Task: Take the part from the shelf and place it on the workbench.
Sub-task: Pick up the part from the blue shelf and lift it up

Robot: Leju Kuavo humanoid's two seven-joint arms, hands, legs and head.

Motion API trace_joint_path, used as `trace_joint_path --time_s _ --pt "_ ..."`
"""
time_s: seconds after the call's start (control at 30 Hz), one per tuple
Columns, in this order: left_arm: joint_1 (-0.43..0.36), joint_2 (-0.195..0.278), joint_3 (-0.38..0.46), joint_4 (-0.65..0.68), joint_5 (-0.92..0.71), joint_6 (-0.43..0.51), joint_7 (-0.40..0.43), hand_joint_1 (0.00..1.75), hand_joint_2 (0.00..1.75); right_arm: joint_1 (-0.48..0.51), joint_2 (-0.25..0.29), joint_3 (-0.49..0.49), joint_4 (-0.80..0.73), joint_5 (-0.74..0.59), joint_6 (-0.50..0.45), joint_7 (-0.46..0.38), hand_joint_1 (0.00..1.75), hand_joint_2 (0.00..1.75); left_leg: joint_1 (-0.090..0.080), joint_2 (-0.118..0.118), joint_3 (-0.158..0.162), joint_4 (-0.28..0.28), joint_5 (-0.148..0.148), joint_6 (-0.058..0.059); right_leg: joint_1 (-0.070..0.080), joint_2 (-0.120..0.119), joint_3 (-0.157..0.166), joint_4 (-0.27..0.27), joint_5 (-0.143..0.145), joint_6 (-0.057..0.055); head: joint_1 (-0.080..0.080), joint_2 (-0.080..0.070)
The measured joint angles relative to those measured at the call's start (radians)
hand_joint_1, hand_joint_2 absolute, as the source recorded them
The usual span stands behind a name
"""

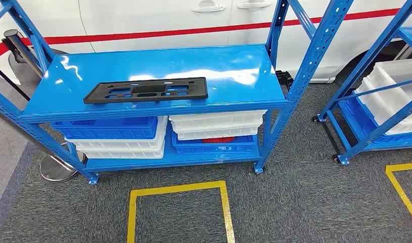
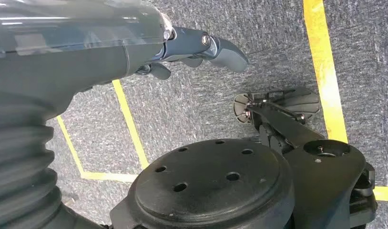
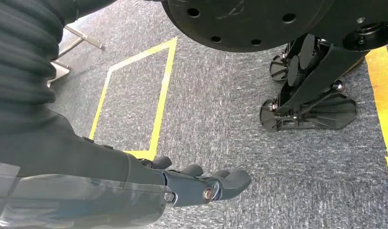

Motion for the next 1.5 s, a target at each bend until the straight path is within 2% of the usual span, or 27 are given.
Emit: trace_joint_path --time_s 0.03,0.17,0.37,0.47,0.5,0.6,0.87,1.07,1.2,1.4,1.5 --pt "-0.001 0.0 0.002 0.0 -0.003 0.0 0.0 0.0 1.75 -0.001 0.0 -0.002 0.0 0.0 0.0 0.0 0.0 1.75 0.0 0.0 0.0 0.0 0.0 0.0 0.0 0.0 0.0 0.0 0.0 0.0 0.0 0.0" --pt "-0.012 0.0 0.039 0.0 -0.06 0.01 0.011 0.0 0.0 -0.01 0.004 -0.041 0.003 0.011 0.0 0.0 0.0 1.75 0.0 0.0 0.0 0.0 0.0 0.0 0.0 0.0 0.0 0.0 0.0 0.0 0.0 0.0" --pt "-0.029 -0.005 0.126 0.001 -0.209 0.041 0.039 0.0 0.0 -0.036 0.02 -0.143 0.016 0.039 0.001 -0.002 0.0 1.75 0.0 0.0 0.0 0.0 0.001 0.001 0.0 0.0 0.0 0.0 0.001 0.001 0.0 0.0" --pt "-0.041 -0.01 0.173 0.003 -0.277 0.058 0.05 0.0 0.0 -0.05 0.027 -0.199 0.023 0.048 0.006 -0.011 0.0 0.44 0.0 0.0 0.0 0.0 0.001 0.001 0.0 0.0 0.001 0.0 0.001 0.001 0.0 0.0" --pt "-0.045 -0.012 0.188 0.004 -0.298 0.064 0.054 0.0 0.0 -0.054 0.03 -0.216 0.025 0.051 0.009 -0.016 0.0 0.44 0.0 0.0 0.0 0.0 0.001 0.001 0.0 0.0 0.001 0.0 0.001 0.001 0.0 0.0" --pt "-0.058 -0.017 0.234 0.01 -0.368 0.084 0.06 0.0 0.0 -0.073 0.036 -0.269 0.032 0.058 0.025 -0.04 0.0 1.75 0.0 0.0 0.0 0.0 0.001 0.001 0.0 0.0 0.001 0.0 0.001 0.001 0.0 0.0" --pt "-0.091 -0.037 0.374 0.035 -0.558 0.132 0.07 0.0 0.0 -0.158 0.041 -0.397 0.041 0.08 0.108 -0.147 0.0 1.75 -0.001 0.0 0.0 0.0 0.003 0.003 -0.001 0.0 0.002 0.0 0.003 0.003 0.0 0.0" --pt "-0.115 -0.051 0.477 0.054 -0.679 0.146 0.072 0.0 0.0 -0.244 0.049 -0.421 -0.007 0.084 0.187 -0.239 0.0 1.75 -0.004 -0.001 -0.001 0.001 0.005 0.006 -0.003 -0.001 0.001 0.0 0.006 0.006 0.0 0.0" --pt "-0.128 -0.062 0.54 0.066 -0.75 0.152 0.073 0.0 0.0 -0.284 0.066 -0.415 -0.088 0.068 0.233 -0.294 0.0 0.0 -0.006 -0.001 -0.003 0.003 0.007 0.008 -0.004 -0.001 0.0 0.0 0.008 0.009 0.0 0.0" --pt "-0.149 -0.078 0.62 0.082 -0.84 0.159 0.073 0.0 0.0 -0.318 0.087 -0.346 -0.25 0.035 0.286 -0.356 0.0 0.0 -0.012 -0.002 -0.012 0.008 0.009 0.017 -0.009 -0.002 -0.006 -0.002 0.014 0.019 0.0 0.0" --pt "-0.159 -0.09 0.654 0.088 -0.88 0.161 0.072 0.0 0.0 -0.331 0.093 -0.3 -0.342 0.021 0.307 -0.381 0.0 0.0 -0.004 0.001 -0.007 -0.013 0.022 0.032 -0.008 -0.003 -0.011 0.008 0.006 0.029 0.0 0.0"
